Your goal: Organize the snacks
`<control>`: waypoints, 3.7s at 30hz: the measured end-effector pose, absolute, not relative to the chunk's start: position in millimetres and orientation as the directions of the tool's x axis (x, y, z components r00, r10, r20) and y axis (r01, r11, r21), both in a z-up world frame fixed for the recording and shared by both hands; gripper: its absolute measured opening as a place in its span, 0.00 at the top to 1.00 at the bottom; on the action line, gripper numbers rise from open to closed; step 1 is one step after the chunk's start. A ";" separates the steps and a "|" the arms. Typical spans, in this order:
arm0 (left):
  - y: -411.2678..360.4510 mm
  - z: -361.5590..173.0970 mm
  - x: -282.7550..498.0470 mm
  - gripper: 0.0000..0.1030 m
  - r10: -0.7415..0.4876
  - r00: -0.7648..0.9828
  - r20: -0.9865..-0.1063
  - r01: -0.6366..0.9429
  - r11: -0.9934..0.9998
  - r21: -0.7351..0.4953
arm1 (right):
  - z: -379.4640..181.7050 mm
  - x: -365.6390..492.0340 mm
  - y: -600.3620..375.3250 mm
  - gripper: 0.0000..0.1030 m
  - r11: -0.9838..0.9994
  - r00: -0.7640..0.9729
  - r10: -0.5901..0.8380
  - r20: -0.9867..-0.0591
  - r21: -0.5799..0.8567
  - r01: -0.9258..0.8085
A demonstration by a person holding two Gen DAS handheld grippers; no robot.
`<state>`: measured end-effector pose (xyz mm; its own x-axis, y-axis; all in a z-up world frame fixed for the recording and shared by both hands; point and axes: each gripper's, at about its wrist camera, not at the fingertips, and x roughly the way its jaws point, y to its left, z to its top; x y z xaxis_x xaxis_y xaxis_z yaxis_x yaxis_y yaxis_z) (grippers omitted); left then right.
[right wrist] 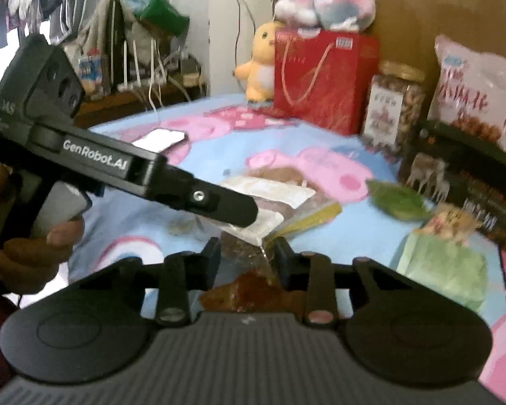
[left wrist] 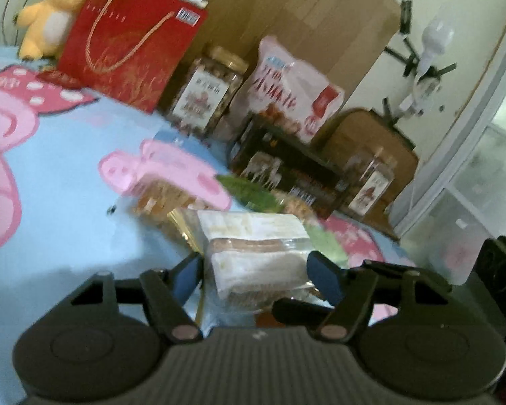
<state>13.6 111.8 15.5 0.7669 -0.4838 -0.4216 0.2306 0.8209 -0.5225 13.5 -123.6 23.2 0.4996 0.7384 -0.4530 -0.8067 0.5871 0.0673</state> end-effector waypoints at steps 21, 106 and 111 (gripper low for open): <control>34.6 81.1 126.4 0.32 -0.487 0.778 -0.398 0.364 0.865 -0.346 | 54.0 71.5 -160.0 0.64 0.730 0.714 0.634 -0.297 -0.075 -0.679; 86.9 3.3 65.4 0.21 -0.391 0.801 -0.453 0.230 0.900 -0.370 | 12.0 110.6 -227.1 0.45 0.835 0.676 0.549 -0.492 0.356 -0.420; 87.3 2.8 66.7 0.21 -0.392 0.801 -0.453 0.230 0.899 -0.372 | 4.8 136.1 -203.4 0.41 0.835 0.657 0.551 -0.514 0.341 -0.432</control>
<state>66.7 87.3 2.8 0.8009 -0.3919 -0.4528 0.2296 0.8993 -0.3722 136.1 -203.4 4.8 0.6574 0.5506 -0.5144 -0.4319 0.8348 0.3415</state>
